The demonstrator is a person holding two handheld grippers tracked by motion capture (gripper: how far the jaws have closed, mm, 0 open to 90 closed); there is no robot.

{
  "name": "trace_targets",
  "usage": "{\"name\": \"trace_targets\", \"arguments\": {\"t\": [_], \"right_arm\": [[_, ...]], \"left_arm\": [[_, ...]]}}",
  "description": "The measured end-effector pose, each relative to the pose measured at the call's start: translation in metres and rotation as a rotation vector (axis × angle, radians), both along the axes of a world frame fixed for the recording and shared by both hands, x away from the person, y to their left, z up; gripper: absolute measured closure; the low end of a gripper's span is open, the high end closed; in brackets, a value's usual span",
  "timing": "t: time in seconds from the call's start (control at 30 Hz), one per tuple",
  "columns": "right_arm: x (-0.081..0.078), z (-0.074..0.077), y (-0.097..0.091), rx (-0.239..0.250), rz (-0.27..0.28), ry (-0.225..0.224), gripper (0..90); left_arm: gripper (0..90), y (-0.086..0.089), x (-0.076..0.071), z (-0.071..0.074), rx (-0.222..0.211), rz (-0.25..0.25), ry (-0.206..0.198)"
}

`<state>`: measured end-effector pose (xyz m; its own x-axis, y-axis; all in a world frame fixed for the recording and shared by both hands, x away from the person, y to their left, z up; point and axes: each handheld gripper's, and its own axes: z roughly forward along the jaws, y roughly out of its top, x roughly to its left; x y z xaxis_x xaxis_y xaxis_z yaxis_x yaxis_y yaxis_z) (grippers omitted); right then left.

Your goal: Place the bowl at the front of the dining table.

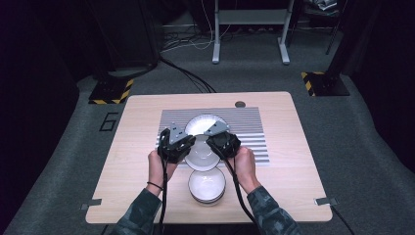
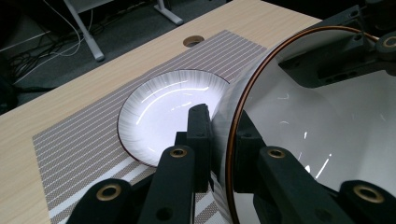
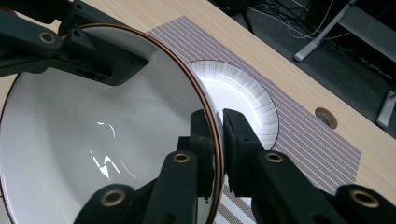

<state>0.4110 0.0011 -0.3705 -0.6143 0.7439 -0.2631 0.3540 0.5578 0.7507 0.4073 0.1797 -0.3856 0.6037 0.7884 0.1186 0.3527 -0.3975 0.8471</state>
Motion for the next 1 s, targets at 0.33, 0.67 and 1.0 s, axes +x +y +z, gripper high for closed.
{"name": "trace_targets", "arguments": {"t": [0.33, 0.67, 1.0], "right_arm": [[0.009, -0.003, 0.002, 0.001, -0.011, 0.016, 82.7], [0.02, -0.006, 0.003, -0.007, -0.012, 0.023, 82.7], [0.034, -0.01, 0.005, -0.014, -0.02, 0.034, 82.8]], "left_arm": [[81.2, 0.0, 0.009, -0.003, 0.006, 0.006, 0.003], [80.8, 0.001, 0.021, -0.007, -0.011, 0.011, 0.022], [80.5, 0.002, 0.036, -0.011, -0.018, 0.02, 0.041]]}}
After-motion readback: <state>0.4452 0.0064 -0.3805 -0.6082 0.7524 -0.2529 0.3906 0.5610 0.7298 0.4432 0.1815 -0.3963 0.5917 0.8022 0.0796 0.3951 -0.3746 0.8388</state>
